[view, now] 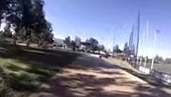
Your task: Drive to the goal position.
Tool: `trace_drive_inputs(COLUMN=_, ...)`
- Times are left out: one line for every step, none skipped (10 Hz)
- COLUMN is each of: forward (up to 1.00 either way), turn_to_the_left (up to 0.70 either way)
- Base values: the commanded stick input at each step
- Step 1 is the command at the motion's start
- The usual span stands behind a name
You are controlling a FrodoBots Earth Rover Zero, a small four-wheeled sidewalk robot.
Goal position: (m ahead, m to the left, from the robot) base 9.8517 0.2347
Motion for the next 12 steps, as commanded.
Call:
trace_drive_inputs(forward=0.85, turn_to_the_left=0.00)
trace_drive_inputs(forward=0.85, turn_to_the_left=0.00)
trace_drive_inputs(forward=0.85, turn_to_the_left=0.00)
trace_drive_inputs(forward=0.85, turn_to_the_left=0.00)
trace_drive_inputs(forward=0.85, turn_to_the_left=0.00)
trace_drive_inputs(forward=0.85, turn_to_the_left=0.00)
trace_drive_inputs(forward=0.85, turn_to_the_left=-0.03)
trace_drive_inputs(forward=0.85, turn_to_the_left=-0.13)
trace_drive_inputs(forward=0.85, turn_to_the_left=-0.22)
trace_drive_inputs(forward=0.85, turn_to_the_left=-0.34)
trace_drive_inputs(forward=0.85, turn_to_the_left=-0.33)
trace_drive_inputs(forward=0.85, turn_to_the_left=-0.32)
